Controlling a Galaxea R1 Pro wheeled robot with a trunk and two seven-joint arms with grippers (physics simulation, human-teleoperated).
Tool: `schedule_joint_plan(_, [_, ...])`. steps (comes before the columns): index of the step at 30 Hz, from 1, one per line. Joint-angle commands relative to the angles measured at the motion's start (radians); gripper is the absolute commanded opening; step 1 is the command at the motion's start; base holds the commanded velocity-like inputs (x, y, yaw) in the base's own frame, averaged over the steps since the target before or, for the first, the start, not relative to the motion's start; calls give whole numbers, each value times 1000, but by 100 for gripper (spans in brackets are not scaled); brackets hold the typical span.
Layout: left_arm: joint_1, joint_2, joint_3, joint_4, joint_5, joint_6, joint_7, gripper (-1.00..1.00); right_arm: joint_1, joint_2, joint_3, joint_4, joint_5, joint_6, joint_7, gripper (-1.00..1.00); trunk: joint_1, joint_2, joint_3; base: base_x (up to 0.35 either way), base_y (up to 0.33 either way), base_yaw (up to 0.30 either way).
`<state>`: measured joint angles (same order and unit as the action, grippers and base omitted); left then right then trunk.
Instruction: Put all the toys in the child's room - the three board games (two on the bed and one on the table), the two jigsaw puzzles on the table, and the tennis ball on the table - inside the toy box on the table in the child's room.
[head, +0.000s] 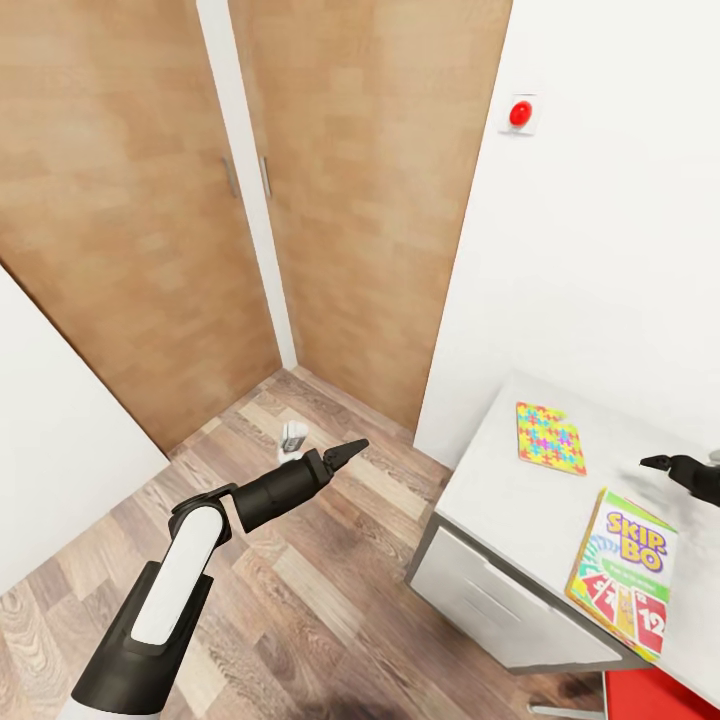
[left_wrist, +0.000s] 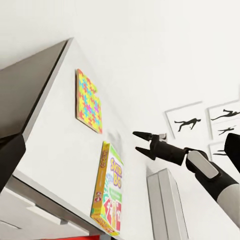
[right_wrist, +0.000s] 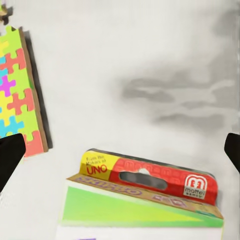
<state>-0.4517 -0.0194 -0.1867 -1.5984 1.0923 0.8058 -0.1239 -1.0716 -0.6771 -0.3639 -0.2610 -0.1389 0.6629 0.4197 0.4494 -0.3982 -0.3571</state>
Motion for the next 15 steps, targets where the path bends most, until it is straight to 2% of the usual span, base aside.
schedule_joint_plan(1, [-1,-1,1,0,-3,4,-4,100,-6,1,-2,-1,-8,7,-15,100,1,-2,-2,23,0,0])
schedule_joint_plan(11, [-1,-1,1,0,-3,4,-4,100,-34,5,-1,-2,-4,6,-62,100,1,-2,-2,11,0,0])
schedule_joint_plan(15, [-1,-1,1,0,-2,4,-5,100,-44,10,-1,-3,-3,6,-111,100,1,-2,-2,4,0,0])
